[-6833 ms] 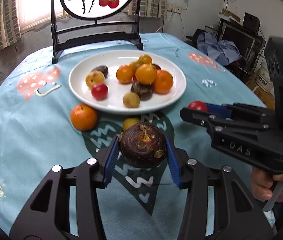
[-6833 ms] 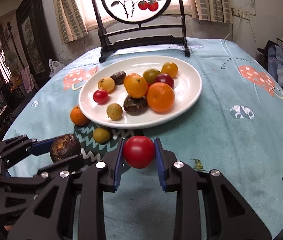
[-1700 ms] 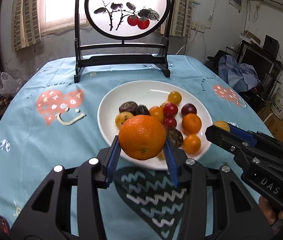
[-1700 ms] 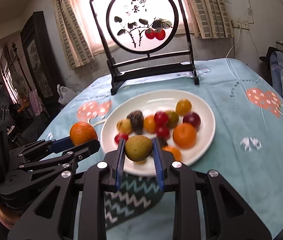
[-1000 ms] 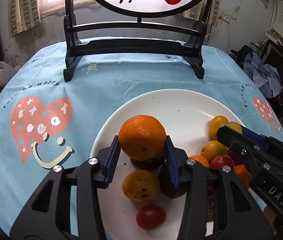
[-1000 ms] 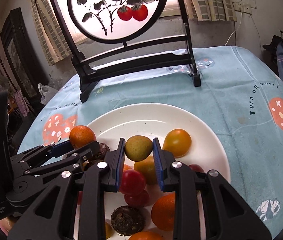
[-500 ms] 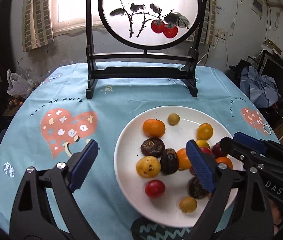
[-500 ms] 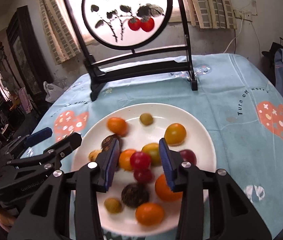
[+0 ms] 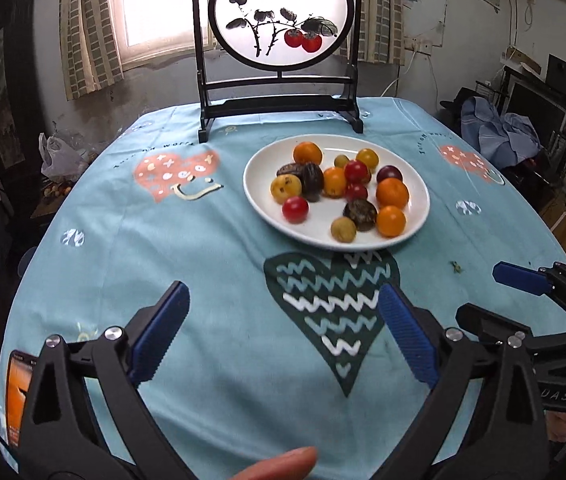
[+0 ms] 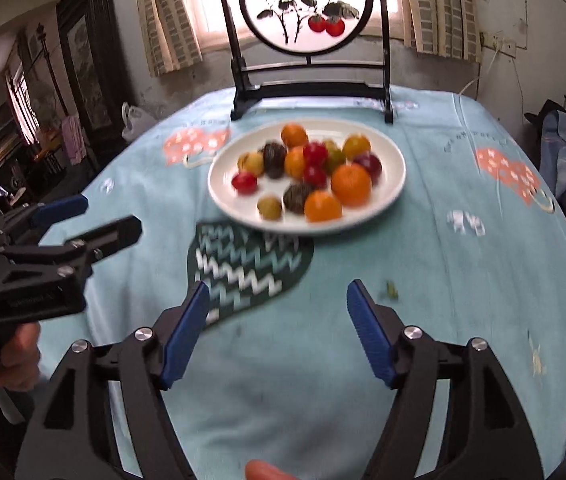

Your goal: Organize fruits

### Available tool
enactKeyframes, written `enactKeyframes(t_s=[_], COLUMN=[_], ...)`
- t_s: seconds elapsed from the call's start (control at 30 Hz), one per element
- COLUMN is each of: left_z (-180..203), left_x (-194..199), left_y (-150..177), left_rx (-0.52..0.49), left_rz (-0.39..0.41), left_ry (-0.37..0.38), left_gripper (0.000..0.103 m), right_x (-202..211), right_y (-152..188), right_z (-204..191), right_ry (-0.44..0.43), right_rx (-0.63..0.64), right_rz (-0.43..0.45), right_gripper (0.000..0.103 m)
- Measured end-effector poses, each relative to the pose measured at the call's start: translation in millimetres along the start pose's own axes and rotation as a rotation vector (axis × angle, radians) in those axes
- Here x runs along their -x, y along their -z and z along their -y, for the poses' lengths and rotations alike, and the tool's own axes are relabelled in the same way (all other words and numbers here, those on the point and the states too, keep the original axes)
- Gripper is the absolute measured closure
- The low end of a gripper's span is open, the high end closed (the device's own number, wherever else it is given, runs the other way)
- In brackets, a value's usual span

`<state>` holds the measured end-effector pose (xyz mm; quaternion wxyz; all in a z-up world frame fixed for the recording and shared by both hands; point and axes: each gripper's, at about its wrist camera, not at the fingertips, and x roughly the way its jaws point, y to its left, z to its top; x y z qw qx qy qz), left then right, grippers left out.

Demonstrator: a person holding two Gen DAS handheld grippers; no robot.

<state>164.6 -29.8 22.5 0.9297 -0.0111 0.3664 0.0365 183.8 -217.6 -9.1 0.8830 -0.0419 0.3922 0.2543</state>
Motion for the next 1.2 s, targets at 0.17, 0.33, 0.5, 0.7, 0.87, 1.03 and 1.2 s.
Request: enactKeyframes(t_s=[0.17,0.33,0.5,0.7,0.87,1.03,1.2], left_z=[11,20,21,19,16,15,12], left_x=[18,31,36,37,37,34,33], left_y=[29,41,43,45,45,43,42], left_rx=[-0.036,-0.067,-0.073,-0.065,-0.055,-0.045,-0.039], left_rz=[-0.020,-0.006,0.003,-0.001,0.003,-0.004,0.000], left_ry=[0.034,0.035,0.029,0.026,0.029,0.024,0.025], left_gripper=[0.006,0.006,0.006,0.006,0.006,0.006,0.006], right_x=[12,24,28,30,32,32,33], right_y=[28,37,38,38,37,36,34], right_z=[1,1,-1,-4,-5,-5,-6], right_ry=[0.013,0.014,0.016,0.010,0.009,0.009,0.008], right_rx=[-0.013,-0.026,-0.027,-0.022,-0.022,-0.023,-0.022], right_rz=[-0.014,0.005,0.010,0.017,0.019,0.019,0.021], right_gripper=[0.031,0.031,0.031,0.031,0.031,0.031,0.031])
